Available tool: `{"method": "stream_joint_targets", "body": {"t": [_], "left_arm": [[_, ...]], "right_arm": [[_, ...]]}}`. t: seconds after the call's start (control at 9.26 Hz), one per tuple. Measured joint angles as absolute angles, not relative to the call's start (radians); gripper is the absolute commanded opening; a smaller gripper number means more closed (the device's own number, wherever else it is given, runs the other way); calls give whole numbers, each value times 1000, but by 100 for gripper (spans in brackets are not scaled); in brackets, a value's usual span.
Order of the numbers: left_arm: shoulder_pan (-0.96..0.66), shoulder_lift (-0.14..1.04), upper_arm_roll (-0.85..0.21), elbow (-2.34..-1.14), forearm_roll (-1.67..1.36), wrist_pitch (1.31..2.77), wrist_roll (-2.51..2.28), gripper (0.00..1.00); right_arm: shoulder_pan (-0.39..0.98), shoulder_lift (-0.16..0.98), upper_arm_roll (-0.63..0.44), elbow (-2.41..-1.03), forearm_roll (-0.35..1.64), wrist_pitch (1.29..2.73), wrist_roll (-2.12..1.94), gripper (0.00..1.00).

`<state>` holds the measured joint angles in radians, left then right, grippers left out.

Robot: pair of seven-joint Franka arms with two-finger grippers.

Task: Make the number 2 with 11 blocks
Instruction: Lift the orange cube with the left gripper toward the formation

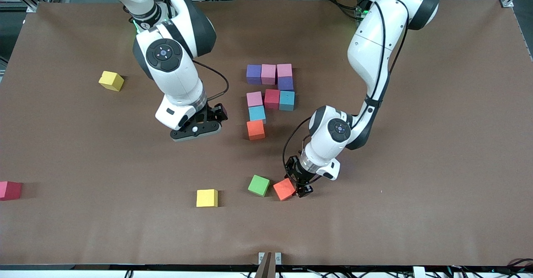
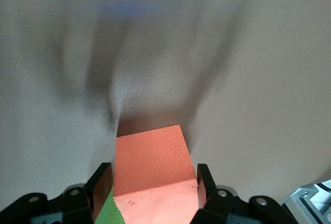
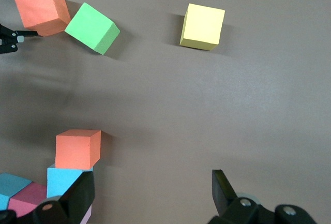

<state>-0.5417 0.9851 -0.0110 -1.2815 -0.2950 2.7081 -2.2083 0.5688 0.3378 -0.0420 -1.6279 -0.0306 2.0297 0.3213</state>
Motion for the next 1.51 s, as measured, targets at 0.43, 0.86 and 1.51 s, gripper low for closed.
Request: {"method": "stream_joint_targets", "body": {"t": [0.43,0.86,1.51], "left_arm": [[-547,1003,-12,-1270,-295,2712,-2173,39],[-551,1004,-18,-1264,-295,2711,-2078,0],[-542,957,-16,-1245,-295,2562,-2056,0]], "right_arm": [[568,344,-42,-1628,-31,2031,321,100],[567,351,-42,-1628,-31,2032,321,100],[558,357,-43,-1628,-31,2028,309,100]]}}
